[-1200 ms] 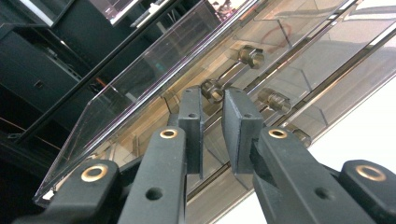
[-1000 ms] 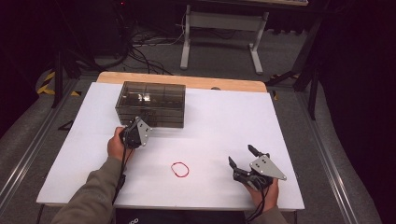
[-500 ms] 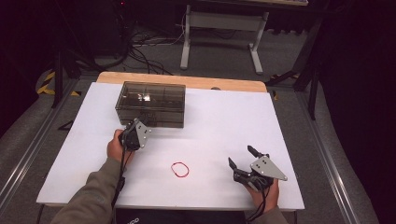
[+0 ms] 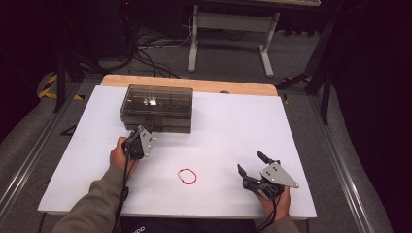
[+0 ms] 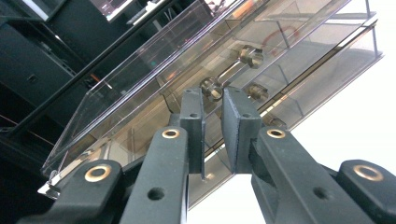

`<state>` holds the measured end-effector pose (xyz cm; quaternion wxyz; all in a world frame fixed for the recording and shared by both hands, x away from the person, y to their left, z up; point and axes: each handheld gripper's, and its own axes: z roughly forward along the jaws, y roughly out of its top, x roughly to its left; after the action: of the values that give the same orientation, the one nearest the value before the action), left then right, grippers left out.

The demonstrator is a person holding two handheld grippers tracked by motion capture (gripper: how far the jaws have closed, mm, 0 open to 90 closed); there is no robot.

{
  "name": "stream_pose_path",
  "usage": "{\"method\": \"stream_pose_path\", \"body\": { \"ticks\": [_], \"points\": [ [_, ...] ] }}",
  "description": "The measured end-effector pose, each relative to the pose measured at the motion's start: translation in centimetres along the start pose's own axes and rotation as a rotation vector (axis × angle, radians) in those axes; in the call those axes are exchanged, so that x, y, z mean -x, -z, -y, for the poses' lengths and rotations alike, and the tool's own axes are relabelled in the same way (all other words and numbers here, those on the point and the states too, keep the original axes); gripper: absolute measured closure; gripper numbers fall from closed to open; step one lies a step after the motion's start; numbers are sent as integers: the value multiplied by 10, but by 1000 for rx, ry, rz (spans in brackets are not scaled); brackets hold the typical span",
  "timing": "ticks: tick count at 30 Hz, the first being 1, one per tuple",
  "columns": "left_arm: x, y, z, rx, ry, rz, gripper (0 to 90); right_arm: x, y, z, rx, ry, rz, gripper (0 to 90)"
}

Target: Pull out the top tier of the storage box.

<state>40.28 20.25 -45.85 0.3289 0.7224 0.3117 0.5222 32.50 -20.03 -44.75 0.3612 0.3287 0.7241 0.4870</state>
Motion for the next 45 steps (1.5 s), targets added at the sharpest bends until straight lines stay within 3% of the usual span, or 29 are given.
{"method": "stream_pose_path", "body": {
  "ticks": [3, 6, 8, 10, 11, 13, 19, 20, 21, 26, 30, 45],
  "points": [
    [-1, 2, 1, 2, 12, 14, 786, 0, 0, 0, -3, 1, 0, 209],
    [-4, 6, 1, 5, 46, 55, 763, -1, 0, 0, -4, 4, -3, 209],
    [-6, 8, 0, 8, 46, 66, 782, -1, 0, 0, -4, 2, -3, 208],
    [-8, 10, 0, 10, 46, 83, 875, -1, 0, 0, -5, 3, -3, 208],
    [-12, 13, -4, 11, 58, 118, 897, -1, 0, -1, -5, 2, -5, 209],
    [-17, 18, -9, 34, 71, 140, 898, -1, 0, -1, -5, 1, -7, 208],
    [-36, 26, -28, 57, 116, 163, 898, -1, 0, 0, -6, -5, -10, 209],
    [-48, 24, -34, 40, 158, 175, 898, 0, -1, 0, -8, -8, -10, 210],
    [-53, 21, -36, 21, 165, 180, 898, -1, -1, 0, -10, -7, -12, 211],
    [-71, -1, -43, -110, 160, 217, 898, -2, -2, 0, -18, -1, -20, 217],
    [-75, -13, -41, -201, 147, 253, 898, -1, -1, 1, -22, -1, -22, 221],
    [-79, -15, -38, -256, 188, 299, 897, -1, -1, 1, -33, -1, -29, 221]
  ]
}}
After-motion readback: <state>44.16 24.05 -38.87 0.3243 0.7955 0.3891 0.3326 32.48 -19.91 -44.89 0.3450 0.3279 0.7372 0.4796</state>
